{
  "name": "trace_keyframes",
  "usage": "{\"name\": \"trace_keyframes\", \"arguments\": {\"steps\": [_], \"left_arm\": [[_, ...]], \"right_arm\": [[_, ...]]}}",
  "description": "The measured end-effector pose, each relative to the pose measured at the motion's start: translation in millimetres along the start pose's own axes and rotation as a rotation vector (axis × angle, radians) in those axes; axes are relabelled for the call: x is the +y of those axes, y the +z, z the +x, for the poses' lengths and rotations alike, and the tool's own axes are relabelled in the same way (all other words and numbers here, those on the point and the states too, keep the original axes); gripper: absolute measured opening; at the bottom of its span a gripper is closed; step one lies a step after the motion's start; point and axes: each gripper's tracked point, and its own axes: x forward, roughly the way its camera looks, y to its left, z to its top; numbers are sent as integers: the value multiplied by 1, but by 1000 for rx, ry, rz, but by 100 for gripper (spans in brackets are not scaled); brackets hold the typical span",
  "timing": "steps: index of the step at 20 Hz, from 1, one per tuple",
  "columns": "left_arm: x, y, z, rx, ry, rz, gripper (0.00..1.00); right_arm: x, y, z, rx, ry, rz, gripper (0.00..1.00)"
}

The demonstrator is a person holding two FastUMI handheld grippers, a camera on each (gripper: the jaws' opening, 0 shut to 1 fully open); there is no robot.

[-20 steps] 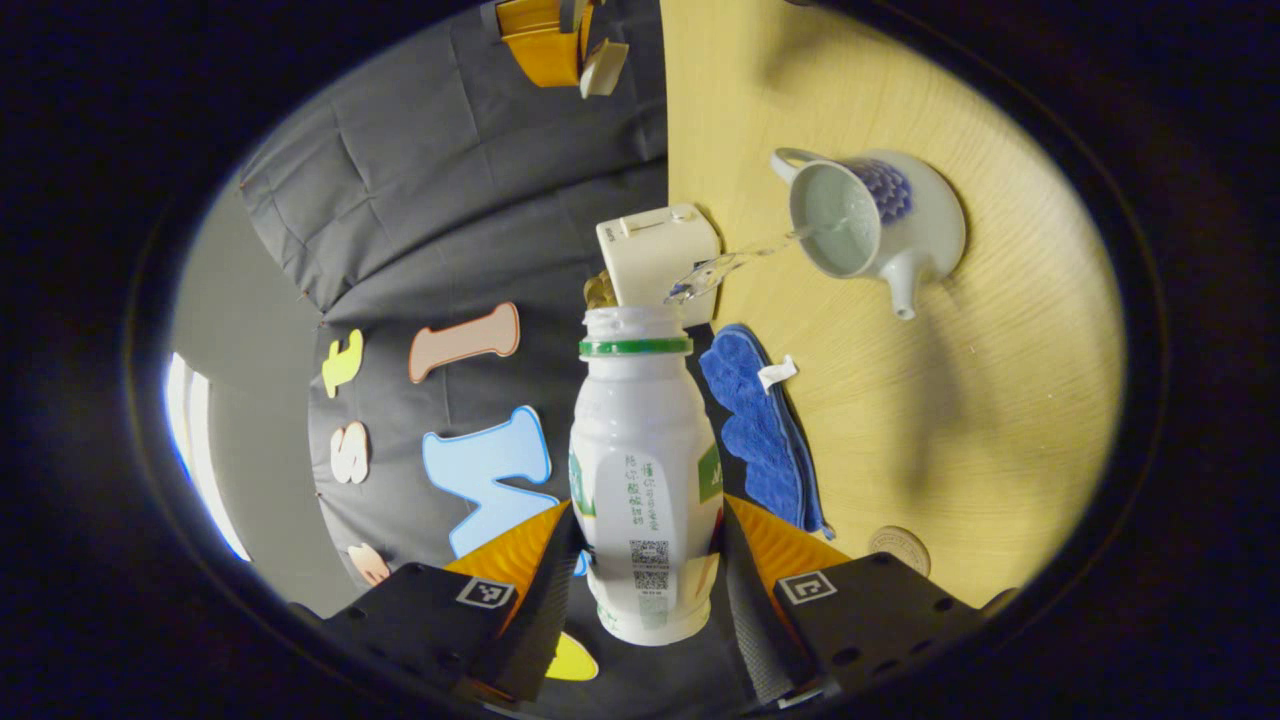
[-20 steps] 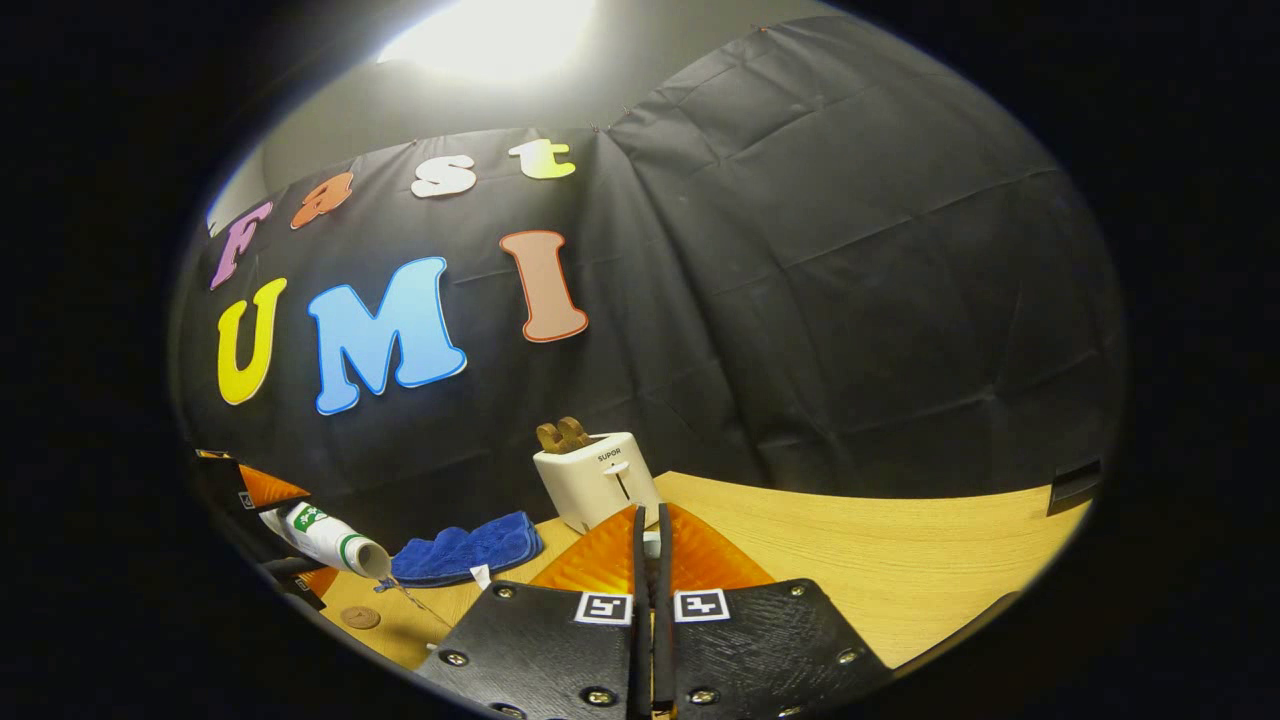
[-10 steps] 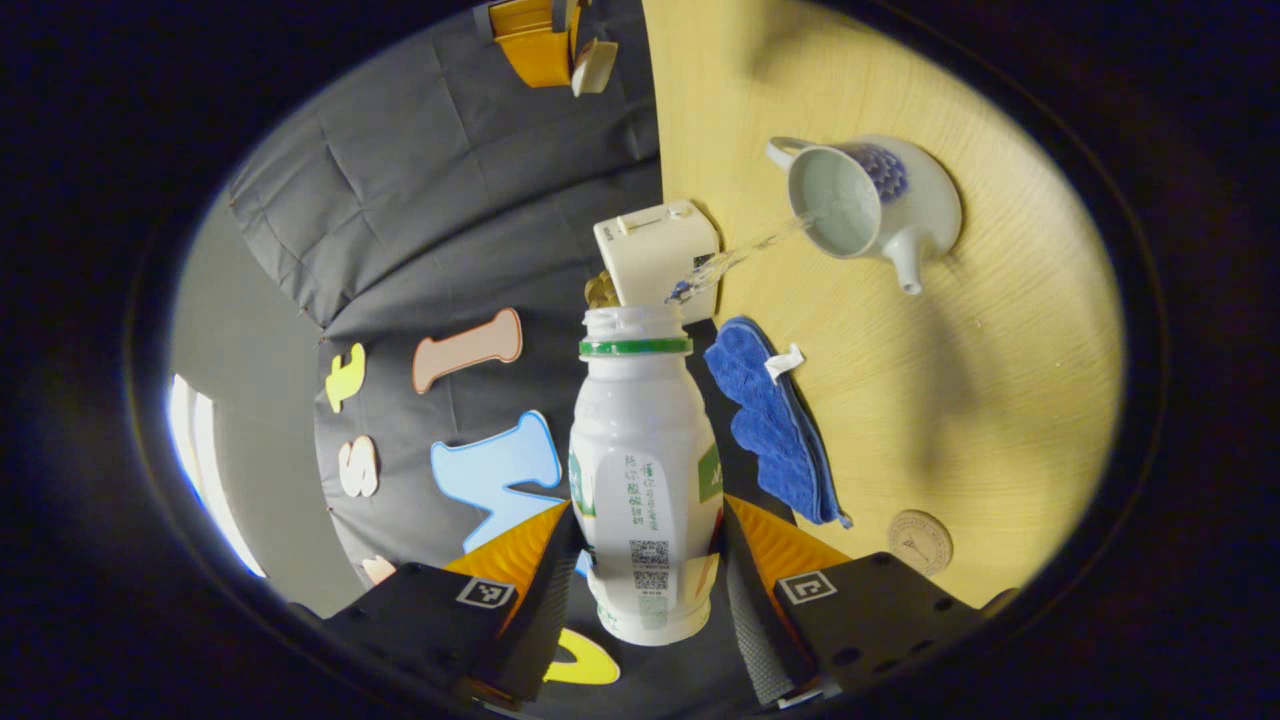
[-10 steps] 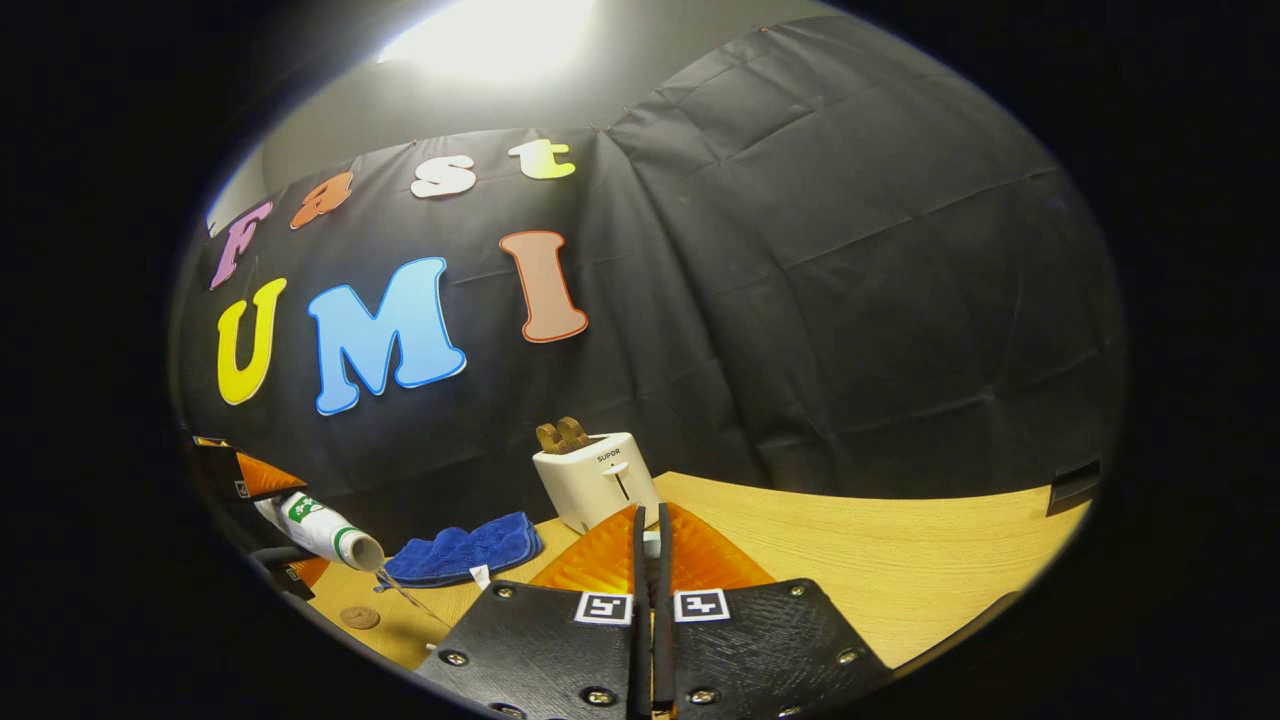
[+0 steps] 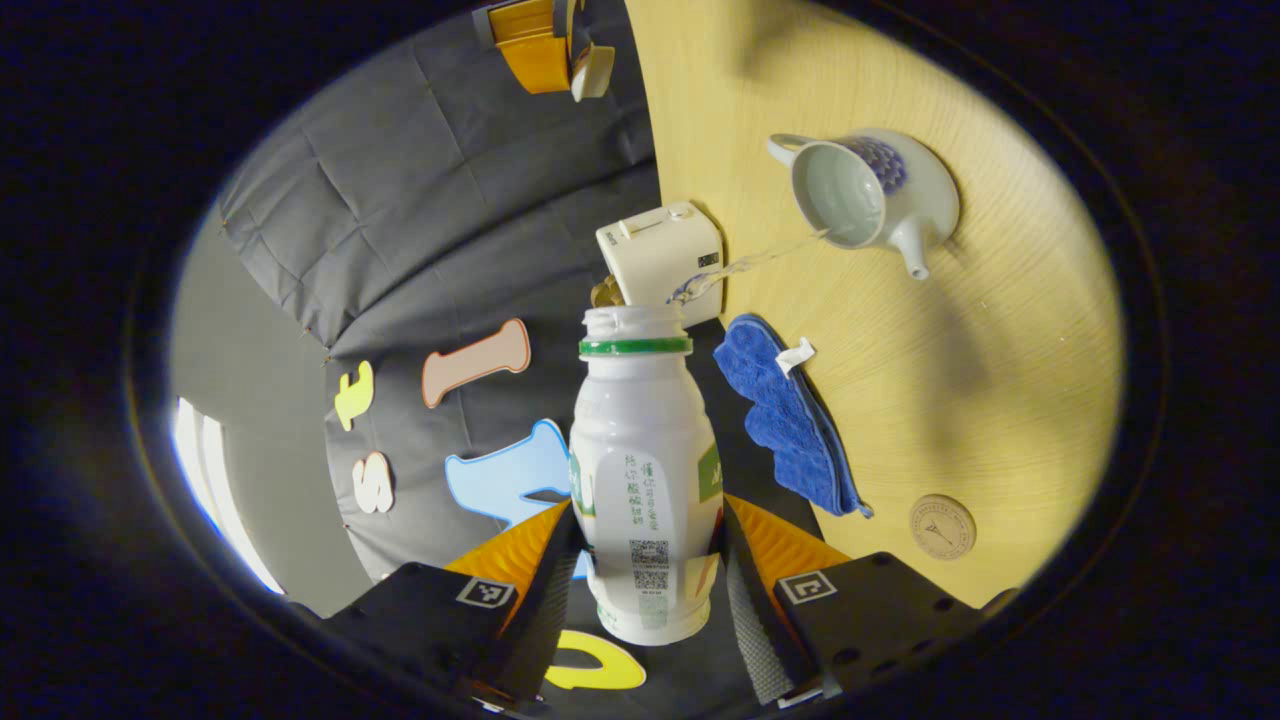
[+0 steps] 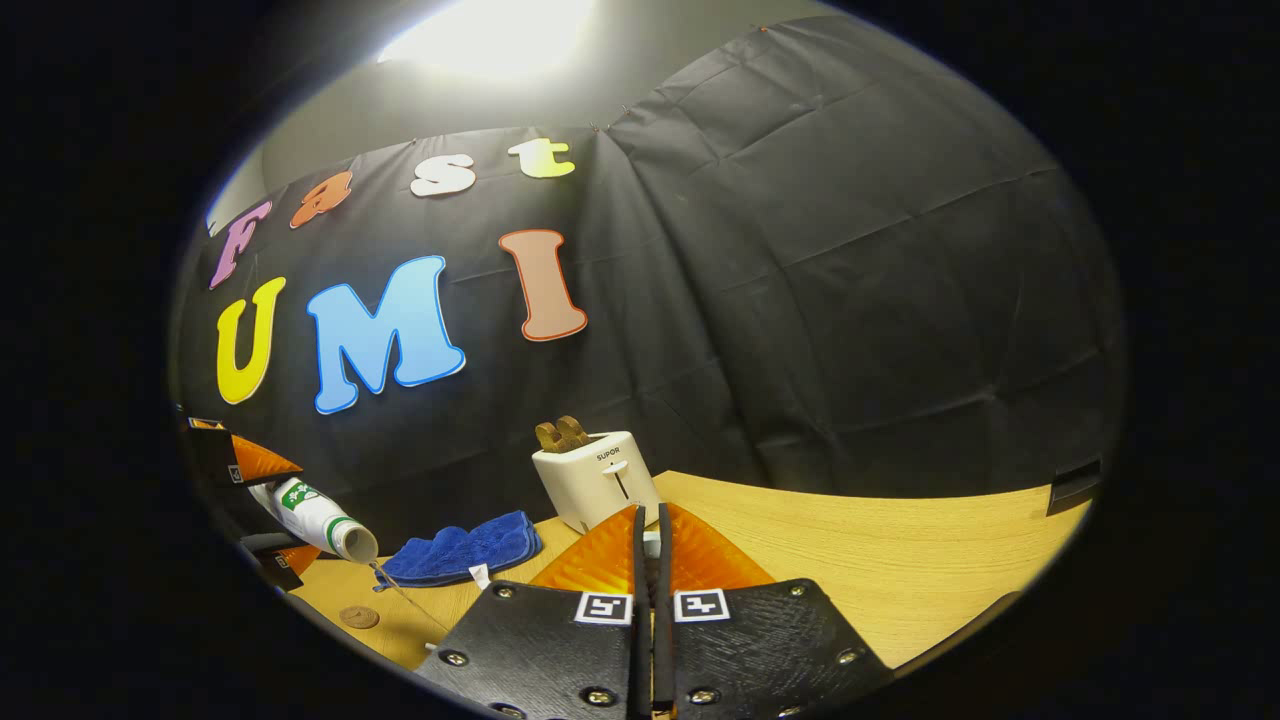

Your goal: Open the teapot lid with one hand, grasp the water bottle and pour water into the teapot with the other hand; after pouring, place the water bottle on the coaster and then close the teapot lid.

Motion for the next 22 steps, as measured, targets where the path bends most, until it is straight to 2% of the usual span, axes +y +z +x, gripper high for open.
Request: {"name": "trace_keyframes", "arguments": {"steps": [7, 9, 10, 11, 12, 14, 15, 16, 17, 18, 19, 20, 22], "left_arm": [[9, 6, 0, -29, 14, 66, 84], [12, 8, 2, -39, 19, 84, 76], [13, 10, 4, -44, 23, 94, 81], [13, 12, 6, -49, 27, 106, 81], [15, 13, 5, -54, 30, 119, 84], [19, 15, 5, -62, 40, 145, 84], [20, 16, 6, -65, 43, 155, 81], [21, 18, 6, -67, 44, 162, 84], [21, 18, 6, -71, 48, 169, 81], [22, 18, 5, -75, 53, 177, 85], [23, 20, 5, -80, 59, 187, 81], [25, 21, 5, -85, 66, 196, 84], [28, 24, 4, -94, 79, 207, 84]], "right_arm": [[0, 0, 0, -2, -1, -7, 1], [-1, 2, -1, -4, -2, -3, 1], [-1, 2, -1, -5, -2, -1, 1], [-2, 2, 0, -6, -4, -1, 1], [-2, 2, -1, -6, -4, 0, 1], [-2, 2, -1, -5, -4, 1, 1], [-2, 3, -1, -6, -5, 2, 1], [-3, 3, -1, -7, -4, 4, 1], [-3, 3, -1, -9, -5, 7, 1], [-4, 3, -1, -8, -7, 9, 1], [-5, 3, -1, -8, -8, 11, 1], [-5, 3, -1, -6, -9, 12, 1], [-4, 3, -1, -6, -8, 11, 1]]}}
